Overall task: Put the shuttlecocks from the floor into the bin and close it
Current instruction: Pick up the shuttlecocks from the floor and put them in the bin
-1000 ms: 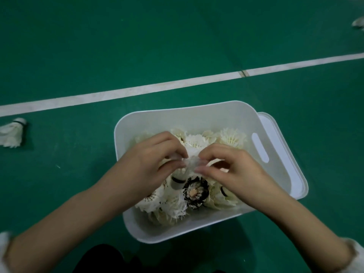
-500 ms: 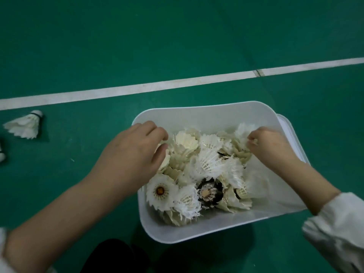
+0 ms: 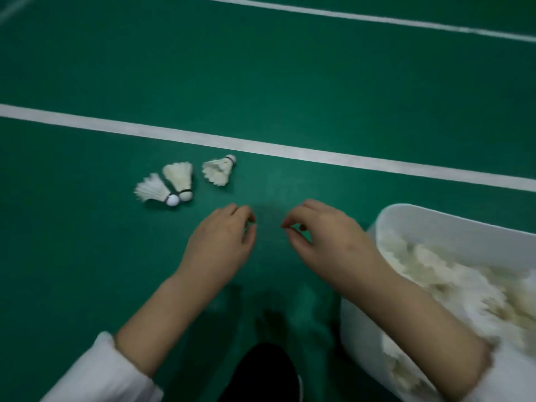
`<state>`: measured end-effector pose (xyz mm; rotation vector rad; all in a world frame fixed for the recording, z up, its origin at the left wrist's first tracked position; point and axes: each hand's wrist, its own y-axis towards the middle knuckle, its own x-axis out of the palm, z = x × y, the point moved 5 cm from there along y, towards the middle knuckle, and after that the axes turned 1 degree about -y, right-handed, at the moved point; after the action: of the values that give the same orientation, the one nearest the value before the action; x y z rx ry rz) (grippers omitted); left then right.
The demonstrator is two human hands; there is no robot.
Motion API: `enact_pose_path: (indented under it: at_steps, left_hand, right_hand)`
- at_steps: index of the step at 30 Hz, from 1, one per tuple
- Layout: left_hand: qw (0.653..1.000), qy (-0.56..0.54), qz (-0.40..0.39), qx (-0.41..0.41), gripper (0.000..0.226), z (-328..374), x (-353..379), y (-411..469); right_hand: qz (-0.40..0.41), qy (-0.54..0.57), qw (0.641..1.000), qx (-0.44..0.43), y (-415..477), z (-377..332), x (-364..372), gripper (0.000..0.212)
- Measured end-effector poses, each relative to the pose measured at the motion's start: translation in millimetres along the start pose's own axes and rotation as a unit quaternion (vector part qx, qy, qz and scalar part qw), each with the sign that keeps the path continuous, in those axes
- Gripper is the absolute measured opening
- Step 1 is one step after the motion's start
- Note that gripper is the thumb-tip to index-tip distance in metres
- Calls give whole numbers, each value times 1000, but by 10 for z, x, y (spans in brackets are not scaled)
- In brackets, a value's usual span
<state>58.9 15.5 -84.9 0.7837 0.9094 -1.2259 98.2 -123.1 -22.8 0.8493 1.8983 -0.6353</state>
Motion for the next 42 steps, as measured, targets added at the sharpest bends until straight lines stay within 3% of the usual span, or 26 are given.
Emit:
enact_pose_path:
  at_steps: [4,9,12,14,16,19,21,23,27,30,32,35,36,38,40,42]
  left_hand:
    - [994,45,-4,-103,22,-883,-98,82]
    - [969,45,60,-235,45,-1703,-263,358]
    - [938,-57,75,-335,56,-2200,-121,468]
    - [907,-177,72,-376,44,-2369,44,455]
    - [902,-214,86,-365,23,-2299,123,363]
    - [945,-171,98,-260,11,-1833,127,121]
    - [975,-173,50,-133,5,-1301,182,-57]
    - [981,-188,-21,-38,7,-848,266,-191]
    - [969,-228,-86,46,14,-632,242,-64]
    - [939,-316,-135,24,10,-706,143,181]
    - [931,-357,-72,-36,11,-900,2,426]
    - [981,-111,104,-118,28,-1395,-275,823]
    - [983,-41,105,-146,40,-1559,-281,926]
    - [980,8,35,-193,52,-1819,-146,1054]
    - [979,-3,-18,-203,43,-1903,27,1060]
    - [984,-25,1,-175,27,-1848,100,980]
  right_hand:
    - [-36,46,998,14,398,-235,476,20]
    - [-103,38,992,60,549,-198,896,24]
    - [-104,50,991,69,529,-175,984,24]
    - [-102,57,991,70,498,-171,1004,24]
    - [-94,65,991,72,478,-167,998,24]
    - [-67,95,992,56,478,-198,936,32]
    - [-69,119,990,20,488,-284,923,45]
    - [-95,138,986,-6,498,-361,959,56]
    - [-136,162,977,-3,540,-322,1070,49]
    - [-87,160,981,58,558,-173,1021,32]
    - [-42,134,986,86,542,-77,972,20]
    - [-15,96,990,97,482,15,924,5]
    - [-13,91,991,101,463,41,911,7]
    - [-10,81,991,103,432,79,893,15]
    - [-6,66,992,104,414,93,866,17]
    - [4,54,993,107,401,106,833,12]
